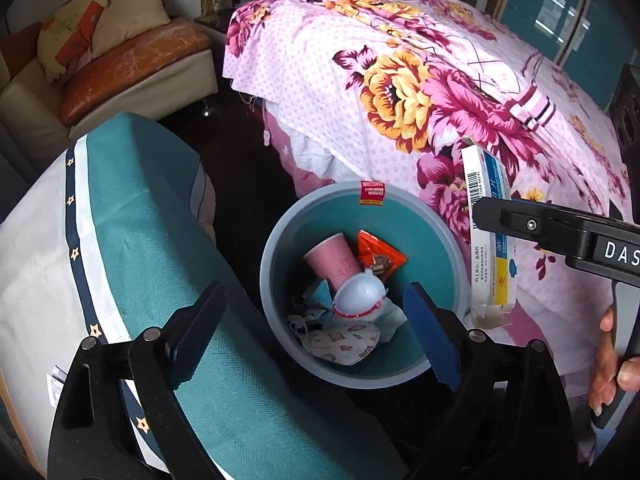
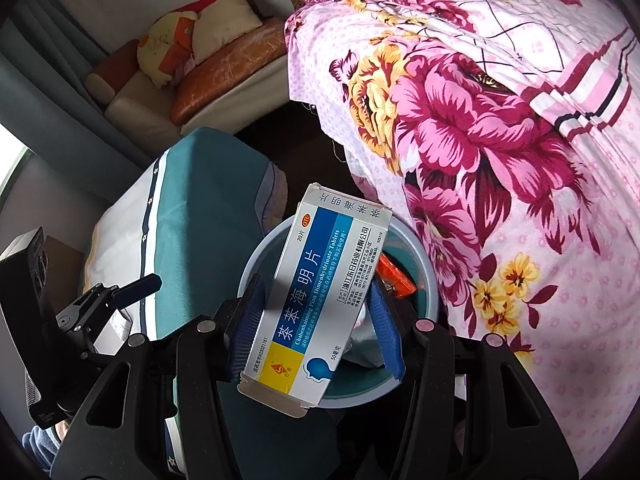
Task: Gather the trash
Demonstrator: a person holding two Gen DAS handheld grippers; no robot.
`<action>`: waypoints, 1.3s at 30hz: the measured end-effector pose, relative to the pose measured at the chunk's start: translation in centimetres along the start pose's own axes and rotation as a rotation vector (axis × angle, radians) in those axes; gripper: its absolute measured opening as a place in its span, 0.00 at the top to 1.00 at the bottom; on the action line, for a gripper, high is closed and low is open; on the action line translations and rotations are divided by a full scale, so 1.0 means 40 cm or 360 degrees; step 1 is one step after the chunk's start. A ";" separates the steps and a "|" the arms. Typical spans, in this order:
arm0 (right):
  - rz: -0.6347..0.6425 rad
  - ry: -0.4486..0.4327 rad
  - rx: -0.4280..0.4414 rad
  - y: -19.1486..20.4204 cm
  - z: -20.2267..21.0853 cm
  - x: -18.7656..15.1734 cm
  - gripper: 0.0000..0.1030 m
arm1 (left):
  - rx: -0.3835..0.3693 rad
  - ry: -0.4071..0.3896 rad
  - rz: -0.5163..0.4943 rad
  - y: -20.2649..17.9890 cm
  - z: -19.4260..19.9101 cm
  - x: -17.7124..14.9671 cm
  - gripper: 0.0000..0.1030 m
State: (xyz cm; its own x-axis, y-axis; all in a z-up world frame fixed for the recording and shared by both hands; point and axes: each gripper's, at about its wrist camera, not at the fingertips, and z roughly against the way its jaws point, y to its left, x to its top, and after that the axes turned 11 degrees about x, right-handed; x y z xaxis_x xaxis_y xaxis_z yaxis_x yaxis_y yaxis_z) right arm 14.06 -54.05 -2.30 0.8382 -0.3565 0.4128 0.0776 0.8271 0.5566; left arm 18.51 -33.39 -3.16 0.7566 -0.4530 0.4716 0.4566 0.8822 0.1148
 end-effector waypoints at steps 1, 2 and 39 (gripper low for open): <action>0.0002 0.0004 -0.0002 0.003 -0.004 0.002 0.52 | -0.0001 0.0001 0.0003 0.004 0.000 -0.002 0.11; 0.0005 0.0007 -0.0003 0.006 -0.008 0.003 0.52 | -0.0006 0.0004 0.0007 0.009 0.000 -0.005 0.11; 0.0136 0.0181 -0.0180 0.137 -0.121 -0.004 0.06 | -0.0044 0.0069 0.0299 0.226 -0.009 -0.082 0.05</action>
State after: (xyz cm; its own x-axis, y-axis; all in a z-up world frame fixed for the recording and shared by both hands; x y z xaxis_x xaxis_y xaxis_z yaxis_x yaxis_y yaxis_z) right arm 16.96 -47.35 -2.83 0.8996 -0.2363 0.3673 0.0581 0.8982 0.4358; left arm 20.33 -23.98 -3.98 0.8490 -0.2860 0.4444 0.3175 0.9482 0.0036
